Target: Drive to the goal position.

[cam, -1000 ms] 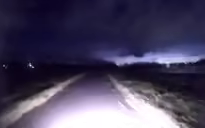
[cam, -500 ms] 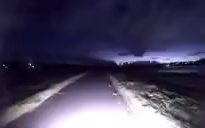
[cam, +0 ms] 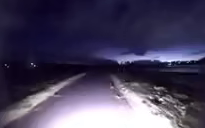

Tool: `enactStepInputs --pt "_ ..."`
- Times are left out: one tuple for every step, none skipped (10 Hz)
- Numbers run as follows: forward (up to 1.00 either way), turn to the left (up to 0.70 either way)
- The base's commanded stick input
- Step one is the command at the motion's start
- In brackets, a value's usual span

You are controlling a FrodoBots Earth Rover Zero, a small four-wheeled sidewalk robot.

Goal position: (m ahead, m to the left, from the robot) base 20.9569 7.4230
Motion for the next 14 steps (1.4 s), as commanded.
enactStepInputs --pt "0.7 0.12" --pt "0.7 0.0" --pt "0.7 0.0" --pt "0.7 0.0" --pt "0.7 0.0" --pt "0.7 0.0" --pt "0.7 0.0" --pt "0.7 0.0" --pt "0.7 0.0" --pt "0.7 0.0" --pt "0.7 0.0" --pt "0.7 0.0" --pt "0.7 0.0" --pt "0.7 0.0"
